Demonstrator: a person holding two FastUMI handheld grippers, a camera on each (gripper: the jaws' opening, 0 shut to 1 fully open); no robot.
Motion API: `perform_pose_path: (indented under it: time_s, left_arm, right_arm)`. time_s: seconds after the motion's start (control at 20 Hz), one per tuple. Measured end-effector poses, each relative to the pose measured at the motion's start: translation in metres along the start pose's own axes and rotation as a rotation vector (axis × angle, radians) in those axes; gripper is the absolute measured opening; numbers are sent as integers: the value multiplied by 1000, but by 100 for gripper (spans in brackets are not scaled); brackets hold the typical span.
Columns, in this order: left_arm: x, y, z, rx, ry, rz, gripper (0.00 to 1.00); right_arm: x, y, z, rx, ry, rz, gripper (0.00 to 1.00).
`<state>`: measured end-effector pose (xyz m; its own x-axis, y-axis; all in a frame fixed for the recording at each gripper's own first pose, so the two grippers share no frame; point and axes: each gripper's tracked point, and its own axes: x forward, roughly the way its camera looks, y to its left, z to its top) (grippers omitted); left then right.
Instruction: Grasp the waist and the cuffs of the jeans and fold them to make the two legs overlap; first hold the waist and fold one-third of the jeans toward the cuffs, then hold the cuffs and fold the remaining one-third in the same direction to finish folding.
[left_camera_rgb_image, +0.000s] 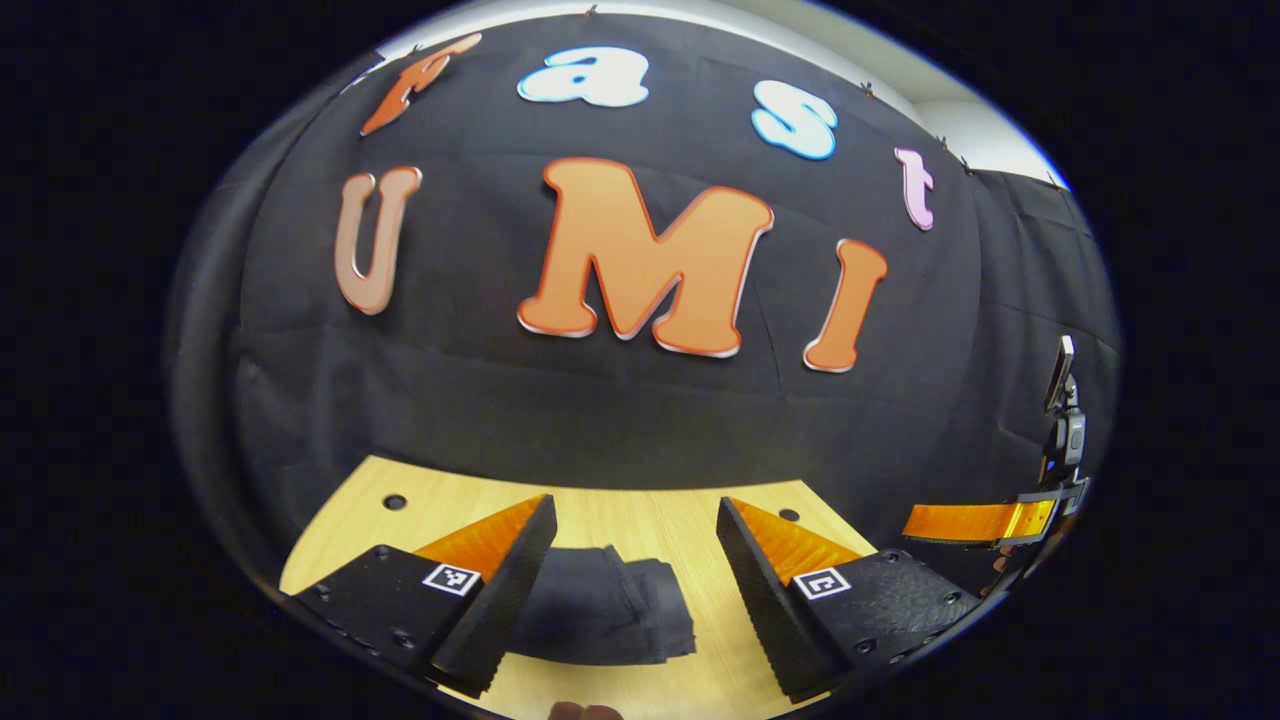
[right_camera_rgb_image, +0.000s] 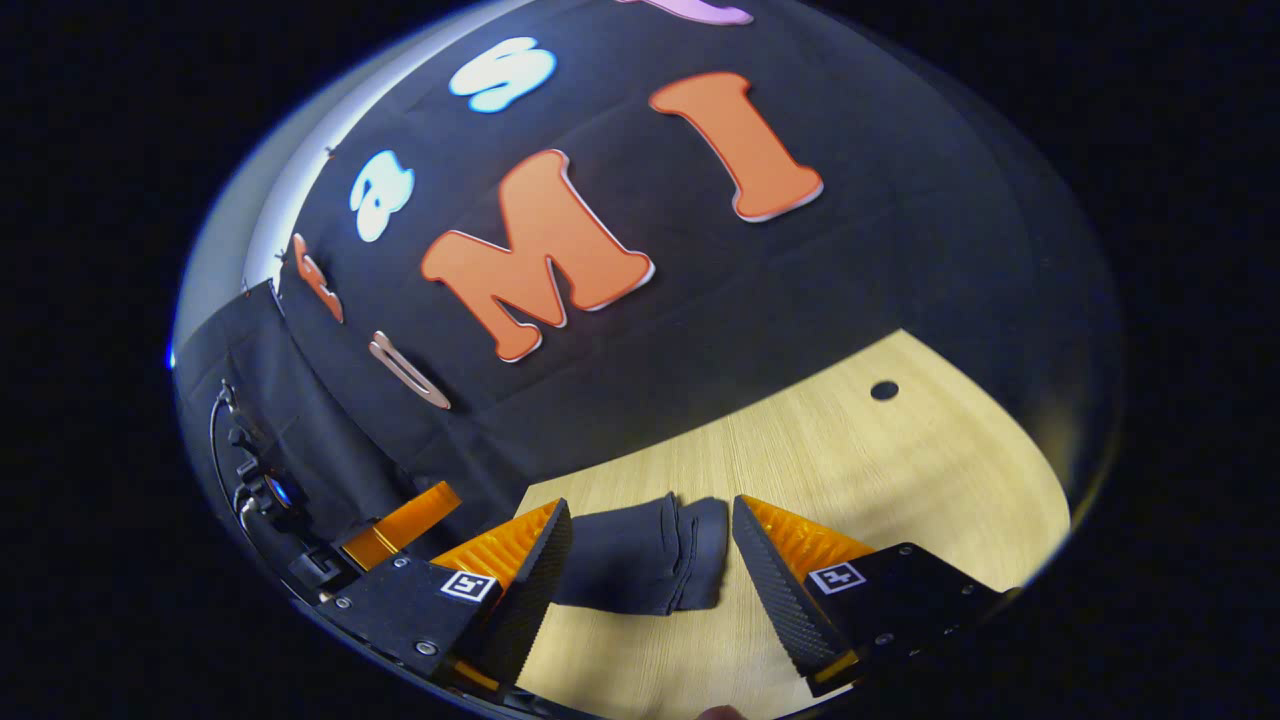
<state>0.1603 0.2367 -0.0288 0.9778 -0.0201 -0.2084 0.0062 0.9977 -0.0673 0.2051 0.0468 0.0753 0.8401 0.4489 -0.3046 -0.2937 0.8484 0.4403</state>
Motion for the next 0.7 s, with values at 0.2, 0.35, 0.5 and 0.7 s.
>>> perform_pose_path:
  time_s: [0.2, 0.35, 0.5, 0.7]
  left_arm:
    - [-47, 61, 37, -47, -88, 53, 98]
    - [-77, 116, 50, -52, -166, 118, 97]
    - [-104, 151, 52, -5, -202, 154, 97]
    - [-125, 175, 32, -56, -186, 147, 98]
  right_arm:
    - [-8, 43, 24, -196, -164, -34, 97]
    - [-22, 68, 31, -292, -295, -53, 97]
    - [-28, 92, 20, -288, -346, -34, 97]
    - [-48, 106, -5, -330, -356, -56, 97]
